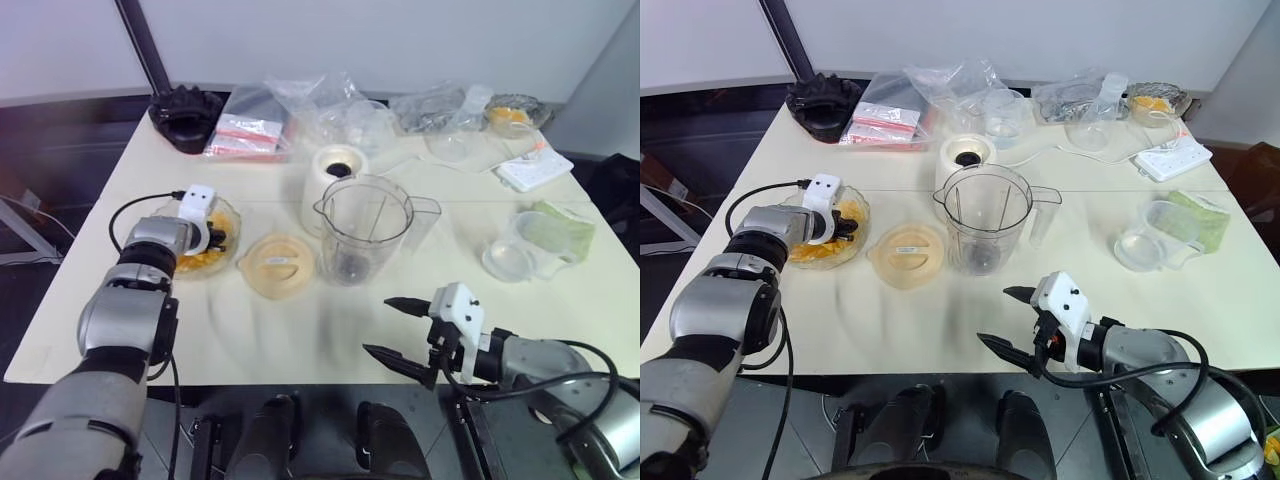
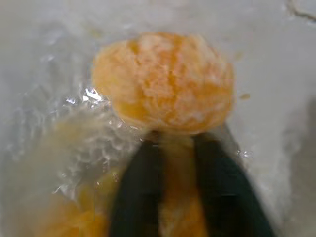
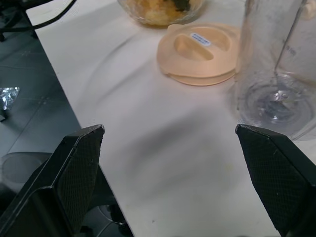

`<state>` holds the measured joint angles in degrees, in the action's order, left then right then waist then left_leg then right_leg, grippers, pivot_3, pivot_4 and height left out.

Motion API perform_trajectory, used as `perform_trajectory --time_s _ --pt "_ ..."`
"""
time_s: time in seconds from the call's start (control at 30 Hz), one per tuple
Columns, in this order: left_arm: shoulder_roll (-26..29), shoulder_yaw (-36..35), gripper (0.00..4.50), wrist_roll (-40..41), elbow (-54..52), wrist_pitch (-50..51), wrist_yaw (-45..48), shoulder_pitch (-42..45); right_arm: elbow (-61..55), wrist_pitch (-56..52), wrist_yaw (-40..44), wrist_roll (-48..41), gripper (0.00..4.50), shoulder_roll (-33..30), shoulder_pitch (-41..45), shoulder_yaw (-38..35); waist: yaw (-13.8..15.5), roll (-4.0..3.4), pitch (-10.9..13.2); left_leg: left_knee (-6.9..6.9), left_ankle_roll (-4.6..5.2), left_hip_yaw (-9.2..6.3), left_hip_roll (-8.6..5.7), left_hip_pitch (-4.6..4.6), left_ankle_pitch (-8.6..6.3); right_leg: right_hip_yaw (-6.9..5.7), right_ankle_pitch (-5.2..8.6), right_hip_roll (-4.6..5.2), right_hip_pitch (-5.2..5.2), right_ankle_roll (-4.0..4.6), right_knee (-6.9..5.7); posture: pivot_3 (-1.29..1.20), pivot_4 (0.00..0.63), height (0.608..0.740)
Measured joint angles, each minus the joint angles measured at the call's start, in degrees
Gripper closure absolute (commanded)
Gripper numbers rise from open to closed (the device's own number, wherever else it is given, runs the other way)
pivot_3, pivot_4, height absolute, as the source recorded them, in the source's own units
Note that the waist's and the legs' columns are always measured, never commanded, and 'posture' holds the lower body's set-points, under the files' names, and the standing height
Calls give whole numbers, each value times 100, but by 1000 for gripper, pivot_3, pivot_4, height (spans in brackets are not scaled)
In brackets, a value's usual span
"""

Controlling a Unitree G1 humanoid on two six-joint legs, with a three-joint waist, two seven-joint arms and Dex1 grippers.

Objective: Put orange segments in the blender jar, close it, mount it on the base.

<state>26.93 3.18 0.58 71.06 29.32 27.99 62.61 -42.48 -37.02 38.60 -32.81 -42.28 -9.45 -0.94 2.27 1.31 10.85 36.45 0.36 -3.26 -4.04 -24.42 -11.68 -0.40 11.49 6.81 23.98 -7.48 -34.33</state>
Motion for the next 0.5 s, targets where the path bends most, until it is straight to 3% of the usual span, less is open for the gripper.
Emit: perform_trajectory --time_s 0.33,0.5 --pt "148 -57 4448 -66 -306 407 62 -7 -2 21 6 -2 0 -1 35 -5 -22 10 6 0 5 2 2 -7 3 0 -2 -2 11 0 -2 0 150 740" --pt "902 -43 4448 -38 -2434 1577 596 -507 9 -128 0 -39 0 -12 248 -66 -68 16 10 -19 6 3 4 -11 4 4 -2 -1 26 2 -2 0 150 740"
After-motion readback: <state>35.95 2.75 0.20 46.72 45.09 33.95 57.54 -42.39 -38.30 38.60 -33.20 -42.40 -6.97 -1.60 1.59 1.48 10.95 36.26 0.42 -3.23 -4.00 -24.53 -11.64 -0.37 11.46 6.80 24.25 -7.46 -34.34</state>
